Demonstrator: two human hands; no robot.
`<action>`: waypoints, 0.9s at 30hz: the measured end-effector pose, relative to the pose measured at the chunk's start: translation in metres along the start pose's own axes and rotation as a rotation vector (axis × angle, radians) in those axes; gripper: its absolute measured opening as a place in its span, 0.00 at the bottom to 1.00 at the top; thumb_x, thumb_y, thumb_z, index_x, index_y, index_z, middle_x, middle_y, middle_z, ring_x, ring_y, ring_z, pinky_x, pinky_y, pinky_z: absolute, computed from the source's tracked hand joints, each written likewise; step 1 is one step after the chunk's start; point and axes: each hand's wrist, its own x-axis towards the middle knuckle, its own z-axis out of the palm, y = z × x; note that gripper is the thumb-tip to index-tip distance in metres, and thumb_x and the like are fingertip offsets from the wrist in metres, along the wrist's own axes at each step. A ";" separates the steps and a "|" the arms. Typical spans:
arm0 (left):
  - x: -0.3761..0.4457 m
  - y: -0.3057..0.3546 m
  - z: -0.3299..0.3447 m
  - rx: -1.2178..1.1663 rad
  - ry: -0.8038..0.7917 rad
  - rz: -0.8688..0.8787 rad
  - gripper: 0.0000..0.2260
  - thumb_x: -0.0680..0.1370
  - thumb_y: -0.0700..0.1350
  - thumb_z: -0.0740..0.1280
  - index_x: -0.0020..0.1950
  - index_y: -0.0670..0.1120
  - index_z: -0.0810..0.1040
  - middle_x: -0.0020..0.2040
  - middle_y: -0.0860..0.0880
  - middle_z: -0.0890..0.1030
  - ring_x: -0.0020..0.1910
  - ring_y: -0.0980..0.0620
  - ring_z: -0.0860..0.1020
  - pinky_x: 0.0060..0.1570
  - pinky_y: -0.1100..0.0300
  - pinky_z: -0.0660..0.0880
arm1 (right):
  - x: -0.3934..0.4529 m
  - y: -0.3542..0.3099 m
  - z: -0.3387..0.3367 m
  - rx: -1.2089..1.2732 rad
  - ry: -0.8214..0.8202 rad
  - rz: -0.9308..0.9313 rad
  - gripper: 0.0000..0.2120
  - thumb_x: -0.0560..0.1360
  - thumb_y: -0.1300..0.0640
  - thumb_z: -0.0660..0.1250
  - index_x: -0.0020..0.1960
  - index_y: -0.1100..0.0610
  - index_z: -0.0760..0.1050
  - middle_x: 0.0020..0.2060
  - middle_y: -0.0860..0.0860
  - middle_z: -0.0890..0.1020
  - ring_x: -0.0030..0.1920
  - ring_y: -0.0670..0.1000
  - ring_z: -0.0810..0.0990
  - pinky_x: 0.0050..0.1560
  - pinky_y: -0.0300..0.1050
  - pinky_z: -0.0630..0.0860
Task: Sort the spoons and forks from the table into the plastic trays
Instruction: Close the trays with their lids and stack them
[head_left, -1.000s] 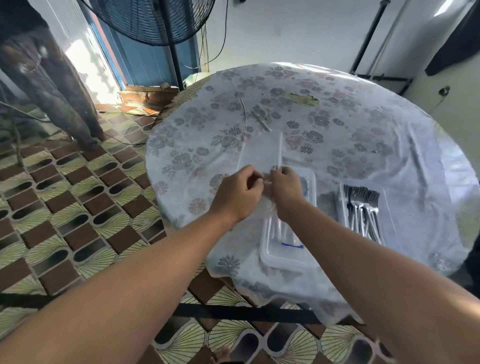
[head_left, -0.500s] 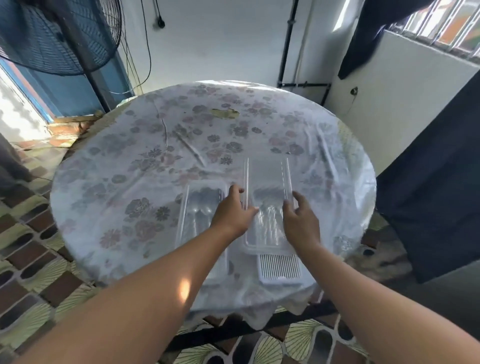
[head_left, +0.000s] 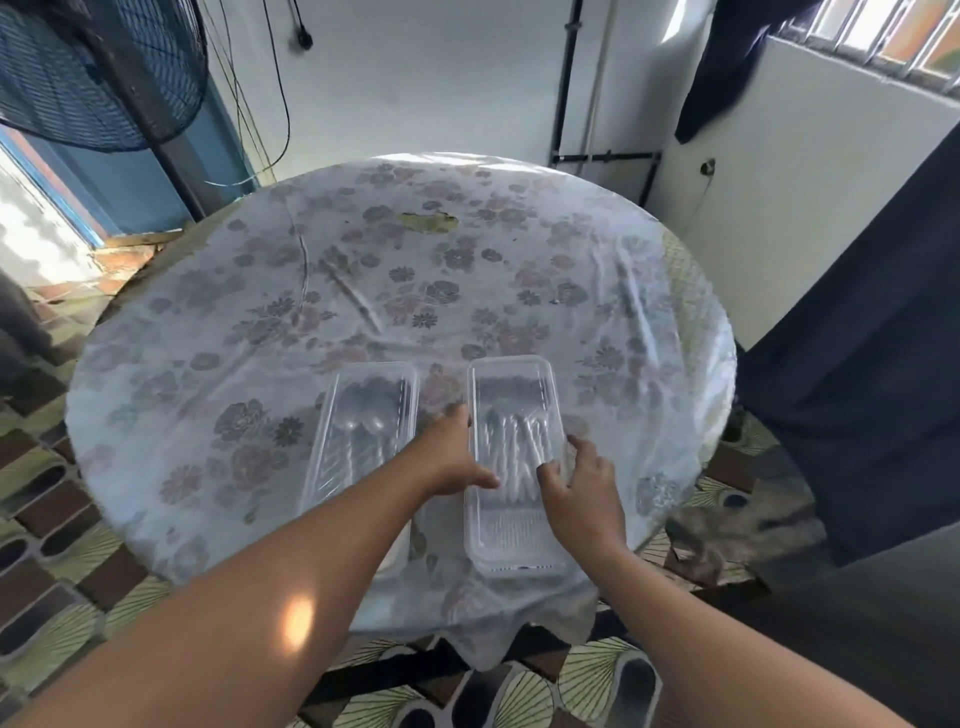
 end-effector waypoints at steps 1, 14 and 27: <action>0.002 0.003 -0.003 0.032 0.012 0.006 0.51 0.68 0.56 0.82 0.82 0.48 0.56 0.81 0.44 0.59 0.75 0.42 0.68 0.71 0.48 0.70 | 0.003 -0.002 0.001 -0.008 -0.006 0.005 0.27 0.80 0.44 0.59 0.78 0.44 0.60 0.63 0.55 0.69 0.48 0.54 0.77 0.51 0.54 0.77; 0.005 0.018 0.005 0.335 0.003 0.053 0.52 0.61 0.68 0.80 0.77 0.49 0.61 0.77 0.42 0.58 0.77 0.40 0.61 0.73 0.44 0.68 | 0.003 -0.002 0.001 -0.039 -0.084 0.006 0.29 0.82 0.45 0.53 0.81 0.40 0.50 0.62 0.53 0.66 0.51 0.55 0.75 0.53 0.57 0.77; 0.031 0.032 -0.004 0.511 -0.142 0.049 0.69 0.60 0.69 0.80 0.83 0.50 0.37 0.84 0.52 0.40 0.82 0.40 0.46 0.78 0.37 0.56 | 0.107 -0.061 0.018 -0.454 -0.209 -0.488 0.32 0.82 0.39 0.36 0.83 0.45 0.54 0.83 0.52 0.54 0.83 0.59 0.48 0.81 0.58 0.50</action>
